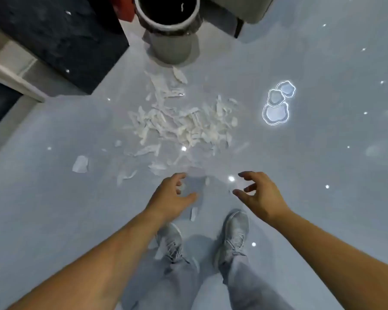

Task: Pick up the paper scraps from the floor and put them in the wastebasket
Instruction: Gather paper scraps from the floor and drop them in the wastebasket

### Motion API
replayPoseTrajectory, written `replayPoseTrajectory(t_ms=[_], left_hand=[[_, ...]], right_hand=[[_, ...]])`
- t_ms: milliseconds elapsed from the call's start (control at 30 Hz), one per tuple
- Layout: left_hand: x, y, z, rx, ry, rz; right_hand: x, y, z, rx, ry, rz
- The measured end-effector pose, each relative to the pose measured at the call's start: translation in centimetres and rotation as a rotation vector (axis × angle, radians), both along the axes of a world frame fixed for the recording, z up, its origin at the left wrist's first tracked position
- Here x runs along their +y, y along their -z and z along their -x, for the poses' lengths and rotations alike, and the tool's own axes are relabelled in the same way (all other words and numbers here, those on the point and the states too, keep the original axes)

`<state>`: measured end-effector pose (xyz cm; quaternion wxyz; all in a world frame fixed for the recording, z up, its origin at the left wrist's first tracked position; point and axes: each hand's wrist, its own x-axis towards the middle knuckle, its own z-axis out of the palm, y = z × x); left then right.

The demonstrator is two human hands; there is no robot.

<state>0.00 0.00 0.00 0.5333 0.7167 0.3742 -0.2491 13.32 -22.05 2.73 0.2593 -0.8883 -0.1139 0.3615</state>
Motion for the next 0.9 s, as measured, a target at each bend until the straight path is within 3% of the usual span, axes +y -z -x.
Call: replayPoseTrajectory(t_ms=[233, 433, 633, 900], left_hand=[[-3.4, 15.5, 1.7, 0.090, 0.138, 0.007], [-5.4, 23.4, 3.0, 0.069, 0.292, -0.016], [-7.9, 29.9, 4.8, 0.034, 0.386, -0.073], [-9.7, 32.1, 6.6, -0.048, 0.594, -0.309]], right_hand=[[-3.2, 17.3, 1.2, 0.012, -0.004, 0.104], [-5.6, 26.1, 2.3, 0.028, 0.068, 0.149], [-8.4, 32.3, 2.1, -0.045, -0.018, 0.158], [-9.1, 35.1, 1.0, -0.102, -0.105, 0.055]])
